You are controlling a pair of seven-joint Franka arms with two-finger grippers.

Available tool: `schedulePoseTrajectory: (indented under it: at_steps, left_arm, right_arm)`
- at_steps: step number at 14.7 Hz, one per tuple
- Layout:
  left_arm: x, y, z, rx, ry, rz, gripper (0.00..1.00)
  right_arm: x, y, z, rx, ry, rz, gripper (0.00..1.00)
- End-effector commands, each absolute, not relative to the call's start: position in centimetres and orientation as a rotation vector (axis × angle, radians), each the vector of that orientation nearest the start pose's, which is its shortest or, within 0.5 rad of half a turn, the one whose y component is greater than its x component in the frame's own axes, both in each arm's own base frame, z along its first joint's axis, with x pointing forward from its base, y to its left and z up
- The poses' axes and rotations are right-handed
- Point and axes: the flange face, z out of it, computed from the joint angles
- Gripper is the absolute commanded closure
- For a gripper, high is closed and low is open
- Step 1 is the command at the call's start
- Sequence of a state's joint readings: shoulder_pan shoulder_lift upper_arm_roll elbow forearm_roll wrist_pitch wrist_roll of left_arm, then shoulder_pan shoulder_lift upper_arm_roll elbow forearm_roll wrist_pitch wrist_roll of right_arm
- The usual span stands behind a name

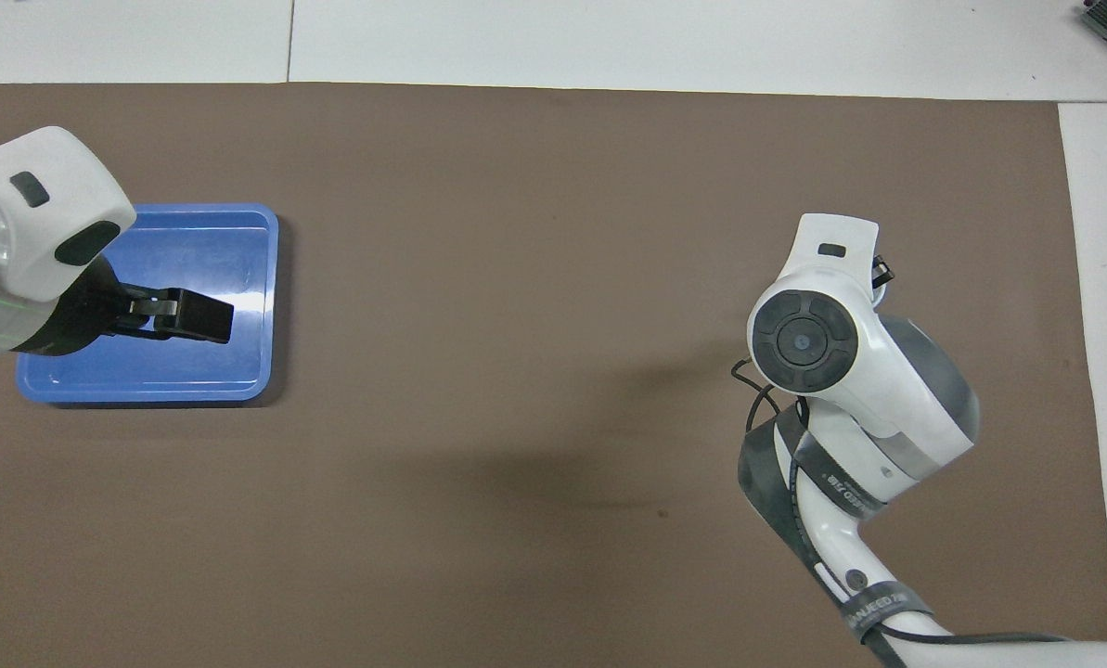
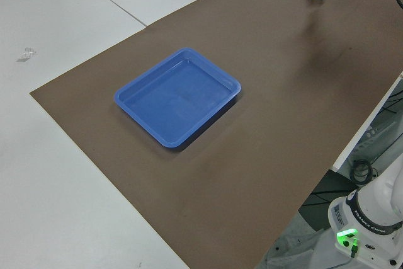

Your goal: Right arm passes pens to left for tray arrangement

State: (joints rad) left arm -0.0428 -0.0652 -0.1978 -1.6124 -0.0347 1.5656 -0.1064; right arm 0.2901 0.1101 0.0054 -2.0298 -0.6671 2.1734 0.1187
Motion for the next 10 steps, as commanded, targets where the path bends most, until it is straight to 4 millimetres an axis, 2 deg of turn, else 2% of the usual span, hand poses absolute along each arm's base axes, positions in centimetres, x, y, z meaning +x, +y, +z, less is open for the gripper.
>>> schedulePoseTrajectory:
  at_steps: [1, 4, 6, 10]
  left_arm:
    - [50.9, -13.1, 64.0, -3.159, 0.216, -0.013, 0.0]
    - [50.9, -13.1, 64.0, -3.159, 0.216, -0.013, 0.0]
    - [50.9, -13.1, 64.0, -3.159, 0.218, -0.013, 0.0]
    - [50.9, -13.1, 64.0, -3.159, 0.216, -0.013, 0.0]
  right_arm:
    - [56.5, 13.0, 39.4, 2.487, 0.772, 0.2, 0.54]
    - [56.5, 12.0, 38.8, 2.504, 0.765, 0.196, 0.56]
    - [56.2, 12.2, 37.9, 2.528, 0.759, 0.188, 0.57]
    - [56.2, 12.4, 37.8, 2.589, 0.73, 0.187, 0.57]
